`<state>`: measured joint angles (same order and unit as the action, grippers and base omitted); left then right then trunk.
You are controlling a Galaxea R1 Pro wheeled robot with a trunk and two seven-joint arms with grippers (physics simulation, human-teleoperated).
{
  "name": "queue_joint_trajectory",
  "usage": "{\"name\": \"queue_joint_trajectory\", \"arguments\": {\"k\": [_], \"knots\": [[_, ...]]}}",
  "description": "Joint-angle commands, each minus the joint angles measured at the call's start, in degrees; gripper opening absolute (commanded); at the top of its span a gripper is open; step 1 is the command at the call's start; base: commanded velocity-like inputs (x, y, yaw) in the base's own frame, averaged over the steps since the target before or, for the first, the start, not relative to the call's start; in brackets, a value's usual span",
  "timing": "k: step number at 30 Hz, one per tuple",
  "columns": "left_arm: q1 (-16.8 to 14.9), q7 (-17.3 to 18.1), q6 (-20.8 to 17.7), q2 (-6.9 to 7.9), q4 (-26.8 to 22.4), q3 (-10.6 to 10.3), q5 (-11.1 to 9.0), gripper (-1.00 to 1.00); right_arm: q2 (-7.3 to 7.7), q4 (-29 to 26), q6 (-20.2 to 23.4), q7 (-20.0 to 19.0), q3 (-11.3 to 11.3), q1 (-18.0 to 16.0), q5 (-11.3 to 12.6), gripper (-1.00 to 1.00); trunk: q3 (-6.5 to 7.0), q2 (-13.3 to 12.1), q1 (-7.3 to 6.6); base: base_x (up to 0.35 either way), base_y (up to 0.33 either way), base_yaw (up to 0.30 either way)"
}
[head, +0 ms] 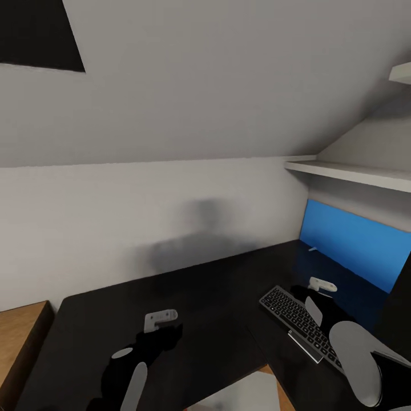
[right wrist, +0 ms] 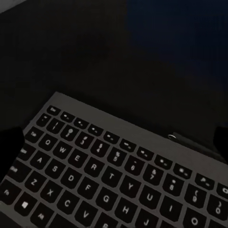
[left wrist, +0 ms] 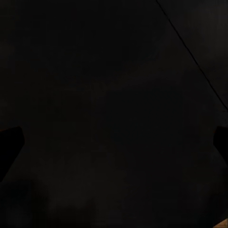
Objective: In the bedroom, organize the workspace by keeping the computer under the desk, ensuring the monitor is on the desk, placing the keyboard on the desk next to the monitor, placing the mouse on the desk next to the keyboard, moving the folder from the swivel chair onto the desk next to the mouse, stacking the notebook on top of the folder with the pen on top of the notebook, and positioning the swivel chair next to the desk.
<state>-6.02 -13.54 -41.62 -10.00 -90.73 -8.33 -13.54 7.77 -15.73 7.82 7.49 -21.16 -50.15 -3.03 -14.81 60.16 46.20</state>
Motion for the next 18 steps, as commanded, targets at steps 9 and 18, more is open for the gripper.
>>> {"name": "queue_joint_trajectory", "arguments": {"k": [9,18], "knots": [[-1.82,-0.66,-10.26,0.00,-0.01,-0.15,-0.53,1.00,-0.08,0.00,0.35,0.03,-0.20,-0.04,-0.31,1.00,-0.08,0.05,0.01,0.000,0.000,0.000],[-13.27,-4.15,-15.73,0.00,4.89,0.17,-0.57,1.00,-0.11,0.07,-0.31,-0.02,-0.20,-0.04,-0.40,1.00,-0.08,0.05,0.01,0.000,0.000,0.000]]}}
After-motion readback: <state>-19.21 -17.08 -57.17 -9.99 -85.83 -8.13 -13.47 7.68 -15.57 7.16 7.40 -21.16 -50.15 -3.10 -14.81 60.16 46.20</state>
